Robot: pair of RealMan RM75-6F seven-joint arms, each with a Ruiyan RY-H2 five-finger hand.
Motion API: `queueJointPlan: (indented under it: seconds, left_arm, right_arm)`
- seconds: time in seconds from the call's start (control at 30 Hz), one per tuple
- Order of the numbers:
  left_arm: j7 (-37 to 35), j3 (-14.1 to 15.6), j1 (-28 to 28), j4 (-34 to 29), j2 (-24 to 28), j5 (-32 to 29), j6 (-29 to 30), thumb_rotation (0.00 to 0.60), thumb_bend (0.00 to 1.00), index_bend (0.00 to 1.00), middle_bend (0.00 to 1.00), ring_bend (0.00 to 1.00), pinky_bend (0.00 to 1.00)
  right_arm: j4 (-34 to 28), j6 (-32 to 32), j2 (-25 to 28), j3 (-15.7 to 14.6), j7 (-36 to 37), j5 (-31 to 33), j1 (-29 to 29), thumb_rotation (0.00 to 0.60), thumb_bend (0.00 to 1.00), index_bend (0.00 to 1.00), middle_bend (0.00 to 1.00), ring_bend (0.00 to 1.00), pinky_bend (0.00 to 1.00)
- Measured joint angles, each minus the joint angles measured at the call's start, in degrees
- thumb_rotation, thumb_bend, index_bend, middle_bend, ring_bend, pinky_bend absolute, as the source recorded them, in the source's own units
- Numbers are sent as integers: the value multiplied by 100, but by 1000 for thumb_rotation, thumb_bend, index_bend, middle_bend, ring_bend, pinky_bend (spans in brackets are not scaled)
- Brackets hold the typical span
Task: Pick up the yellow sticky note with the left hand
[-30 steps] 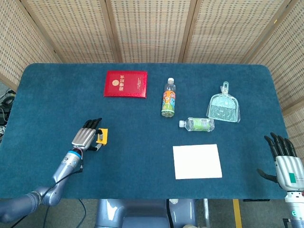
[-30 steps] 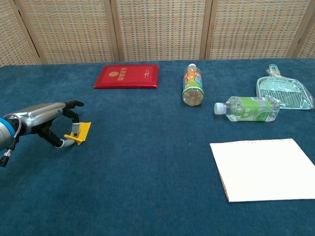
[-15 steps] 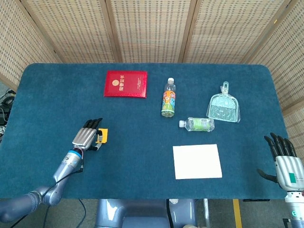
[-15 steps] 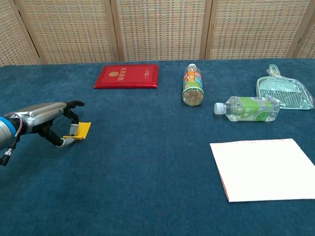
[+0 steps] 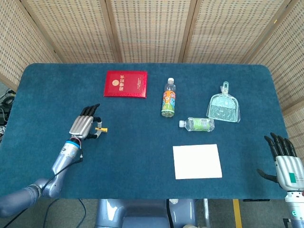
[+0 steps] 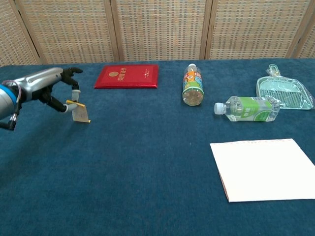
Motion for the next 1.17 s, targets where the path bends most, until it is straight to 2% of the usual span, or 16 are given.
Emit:
queueJointPlan:
  seconds: [0.2, 0.4, 0.57, 0.67, 0.9, 1.1, 1.17]
  left_arm:
    - [-118, -516, -329, -29, 137, -175, 13, 600, 426, 649, 0, 0, 0]
    - [-598, -569, -284, -724, 365, -179, 0, 600, 429, 652, 0, 0, 0]
    - [-1866, -534, -137, -1602, 719, -86, -340, 600, 441, 657, 0, 0, 0]
    - [-2777, -419, -36, -2065, 915, 187, -552, 600, 442, 658, 0, 0, 0]
    - [-4972, 121, 44, -2806, 1401, 1471, -960, 600, 466, 659, 0, 0, 0]
    - [-6344, 746, -166, -3058, 1745, 2587, -1096, 600, 467, 659, 0, 0, 0]
    - [-6613, 916, -252, -3074, 1794, 2757, -1082, 600, 468, 660, 0, 0, 0]
  right_arm:
    - [12, -21, -31, 11, -64, 38, 11, 600, 0, 68, 0, 0, 0]
    - [33, -52, -51, 15, -82, 59, 26, 600, 0, 67, 0, 0, 0]
    - [14, -28, -45, 8, -81, 28, 21, 600, 0, 68, 0, 0, 0]
    - [-13, 11, -28, 2, -75, 0, 8, 600, 0, 69, 0, 0, 0]
    - [-36, 55, -1, -7, -43, -32, -14, 600, 0, 75, 0, 0, 0]
    - [-51, 73, 7, -12, -43, -48, -21, 600, 0, 76, 0, 0, 0]
    - [-59, 82, 9, -14, -48, -57, -24, 600, 0, 76, 0, 0, 0]
